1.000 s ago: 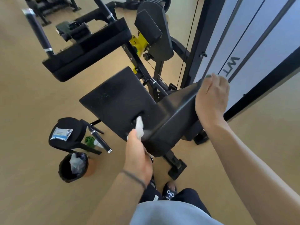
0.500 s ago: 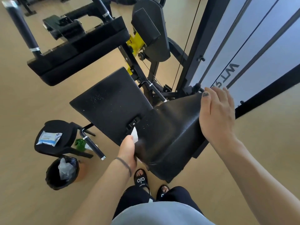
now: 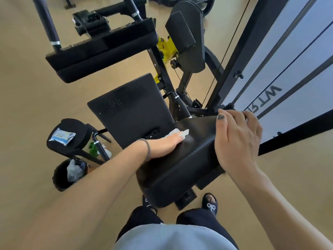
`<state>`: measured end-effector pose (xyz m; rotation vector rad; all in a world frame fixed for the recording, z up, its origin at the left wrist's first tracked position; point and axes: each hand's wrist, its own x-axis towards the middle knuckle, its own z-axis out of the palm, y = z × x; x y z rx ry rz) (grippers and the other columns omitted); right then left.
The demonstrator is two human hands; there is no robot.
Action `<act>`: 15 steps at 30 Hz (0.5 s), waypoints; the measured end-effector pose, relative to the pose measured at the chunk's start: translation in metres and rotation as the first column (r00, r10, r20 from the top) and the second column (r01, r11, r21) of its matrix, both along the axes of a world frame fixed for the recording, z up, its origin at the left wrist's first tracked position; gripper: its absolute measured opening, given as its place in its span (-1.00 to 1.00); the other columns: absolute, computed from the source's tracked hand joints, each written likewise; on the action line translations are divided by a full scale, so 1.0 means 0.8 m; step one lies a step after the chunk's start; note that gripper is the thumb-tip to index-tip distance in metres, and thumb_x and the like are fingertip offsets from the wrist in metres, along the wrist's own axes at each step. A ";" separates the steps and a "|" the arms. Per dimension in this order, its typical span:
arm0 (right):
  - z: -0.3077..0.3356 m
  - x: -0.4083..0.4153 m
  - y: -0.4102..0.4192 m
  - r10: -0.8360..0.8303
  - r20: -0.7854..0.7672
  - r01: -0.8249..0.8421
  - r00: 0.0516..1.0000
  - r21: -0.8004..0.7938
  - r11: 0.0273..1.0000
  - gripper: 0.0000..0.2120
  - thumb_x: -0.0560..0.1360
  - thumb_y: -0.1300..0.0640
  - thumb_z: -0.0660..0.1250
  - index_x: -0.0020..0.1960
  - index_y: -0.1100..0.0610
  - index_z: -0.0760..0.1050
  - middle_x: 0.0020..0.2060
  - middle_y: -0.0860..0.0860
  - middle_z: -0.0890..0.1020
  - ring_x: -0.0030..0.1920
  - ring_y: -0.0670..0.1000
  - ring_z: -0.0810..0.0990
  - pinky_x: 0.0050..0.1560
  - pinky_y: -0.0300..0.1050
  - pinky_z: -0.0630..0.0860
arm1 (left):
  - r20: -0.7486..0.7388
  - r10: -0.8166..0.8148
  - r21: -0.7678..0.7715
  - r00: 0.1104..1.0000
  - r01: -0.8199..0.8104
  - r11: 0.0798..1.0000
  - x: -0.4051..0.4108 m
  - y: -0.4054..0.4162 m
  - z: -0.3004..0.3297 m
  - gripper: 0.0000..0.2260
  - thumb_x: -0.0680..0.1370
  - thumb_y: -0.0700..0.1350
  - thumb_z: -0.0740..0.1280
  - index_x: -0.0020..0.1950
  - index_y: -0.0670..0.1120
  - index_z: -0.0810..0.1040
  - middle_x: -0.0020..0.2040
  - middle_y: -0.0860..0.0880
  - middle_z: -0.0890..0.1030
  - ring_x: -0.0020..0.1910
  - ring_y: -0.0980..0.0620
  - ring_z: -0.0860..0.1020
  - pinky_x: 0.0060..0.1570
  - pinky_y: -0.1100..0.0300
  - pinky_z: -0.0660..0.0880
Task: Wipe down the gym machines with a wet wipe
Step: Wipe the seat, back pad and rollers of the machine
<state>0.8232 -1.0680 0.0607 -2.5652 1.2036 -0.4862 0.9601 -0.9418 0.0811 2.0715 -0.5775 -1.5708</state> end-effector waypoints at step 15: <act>0.070 0.049 -0.085 0.724 -0.415 -0.619 0.551 0.379 0.688 -0.62 0.75 0.07 -0.10 0.48 0.05 0.32 0.16 0.04 0.57 0.23 0.14 0.55 0.29 0.09 0.46 | 0.131 0.080 0.200 0.988 -0.105 0.974 -0.016 -0.048 -0.009 -0.61 0.65 0.22 0.08 0.26 0.03 0.53 0.23 -0.07 0.59 0.15 -0.04 0.57 0.38 -0.03 0.36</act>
